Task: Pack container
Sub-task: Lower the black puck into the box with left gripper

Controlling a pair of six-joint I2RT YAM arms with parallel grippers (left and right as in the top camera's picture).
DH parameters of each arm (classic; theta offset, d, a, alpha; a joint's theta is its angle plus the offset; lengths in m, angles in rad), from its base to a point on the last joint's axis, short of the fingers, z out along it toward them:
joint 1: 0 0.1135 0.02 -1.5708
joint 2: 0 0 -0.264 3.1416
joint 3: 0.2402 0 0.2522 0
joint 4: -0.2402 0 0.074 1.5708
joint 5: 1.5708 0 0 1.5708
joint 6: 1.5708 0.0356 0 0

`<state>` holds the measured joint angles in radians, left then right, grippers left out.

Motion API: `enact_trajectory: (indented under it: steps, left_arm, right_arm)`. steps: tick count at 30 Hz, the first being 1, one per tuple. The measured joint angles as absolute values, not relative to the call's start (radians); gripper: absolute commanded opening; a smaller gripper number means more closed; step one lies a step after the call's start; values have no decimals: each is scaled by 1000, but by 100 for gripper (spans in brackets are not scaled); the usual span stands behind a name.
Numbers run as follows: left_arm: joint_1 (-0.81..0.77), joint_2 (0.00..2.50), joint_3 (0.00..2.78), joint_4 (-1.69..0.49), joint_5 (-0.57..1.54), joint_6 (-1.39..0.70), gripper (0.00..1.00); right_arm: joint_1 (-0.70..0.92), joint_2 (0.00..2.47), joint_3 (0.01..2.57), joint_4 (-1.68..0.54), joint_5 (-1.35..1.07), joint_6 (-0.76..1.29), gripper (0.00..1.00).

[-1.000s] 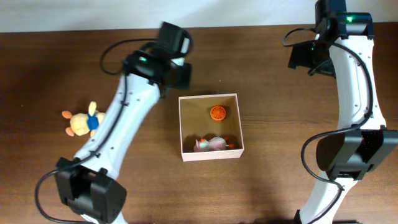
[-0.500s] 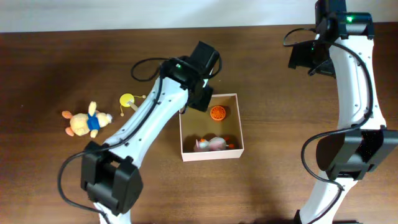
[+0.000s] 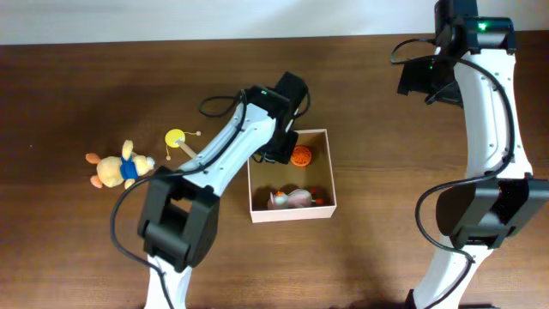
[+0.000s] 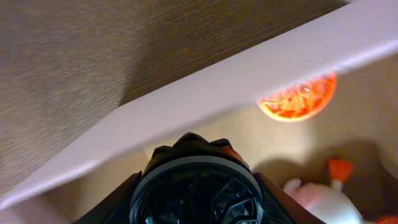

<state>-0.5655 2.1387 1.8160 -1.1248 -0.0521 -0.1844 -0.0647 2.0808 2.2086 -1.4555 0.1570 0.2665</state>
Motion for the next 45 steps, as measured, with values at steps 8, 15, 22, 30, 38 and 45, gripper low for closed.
enact_trajectory:
  steps: [8,15,22,30,38,45]
  left_arm:
    - [-566,2202,1816,-1083,-51,-185,27]
    - [-566,2202,1816,-1028,-49,-185,28]
    - [-566,2202,1816,-1028,-48,-188,64]
    - [-567,2202,1816,-1028,-48,-192,69]
    - [-567,2202,1817,-1028,-38,-192,68]
    - [-567,2202,1895,-1063,-25,-192,68]
  right_arm:
    - [-65,2081,2209,-1455,157,266,99]
    - [-65,2081,2209,-1456,157,266,99]
    - [-65,2081,2209,-1456,157,267,99]
    - [-65,2081,2209,-1456,157,266,99]
    - [-65,2081,2209,-1456,157,266,99]
    - [-65,2081,2209,-1456,157,266,99]
